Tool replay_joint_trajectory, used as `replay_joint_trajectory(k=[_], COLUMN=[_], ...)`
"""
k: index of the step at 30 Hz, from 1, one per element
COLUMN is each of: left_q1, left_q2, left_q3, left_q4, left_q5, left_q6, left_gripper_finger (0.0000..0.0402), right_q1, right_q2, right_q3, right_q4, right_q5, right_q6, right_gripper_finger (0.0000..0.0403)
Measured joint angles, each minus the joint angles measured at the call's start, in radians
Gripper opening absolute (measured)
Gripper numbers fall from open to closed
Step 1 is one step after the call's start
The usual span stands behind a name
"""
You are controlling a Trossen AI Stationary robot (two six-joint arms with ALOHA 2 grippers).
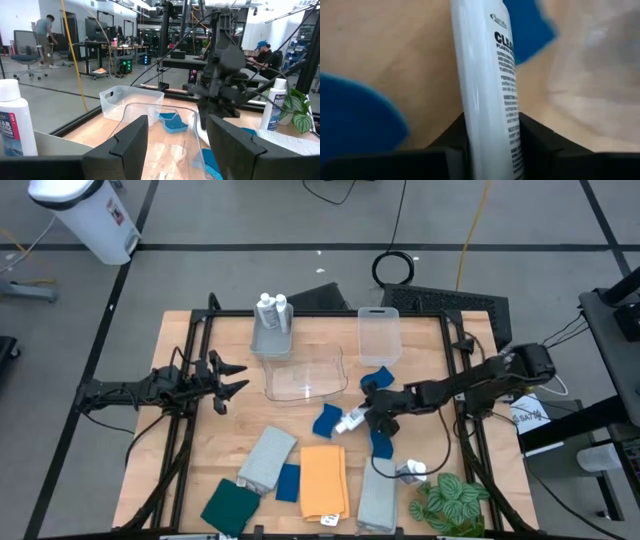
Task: Pick & Place Kitchen Items
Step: Put the white plastic restorer bottle into the gray bin
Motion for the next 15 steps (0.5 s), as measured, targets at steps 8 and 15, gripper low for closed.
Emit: replay_joint_trajectory(k=[8,15], left_q1=[0.0,0.0], left_q2=[0.0,0.0], left_q3=[0.0,0.0], left_q4=[0.0,0.0], left_q5=[0.0,0.0], left_q6=[0.0,0.0], left_gripper_finger=[0.0207,0.0207], right_q1=[0.062,0.039], right_q2=[-0.245,-0.399], right_q3=[0.003,0.004], right_q4=[0.015,-0.016], right_q5=[0.032,0.035], right_q6=[0.254,0.417], right_gripper_finger=[0.0096,0.0097])
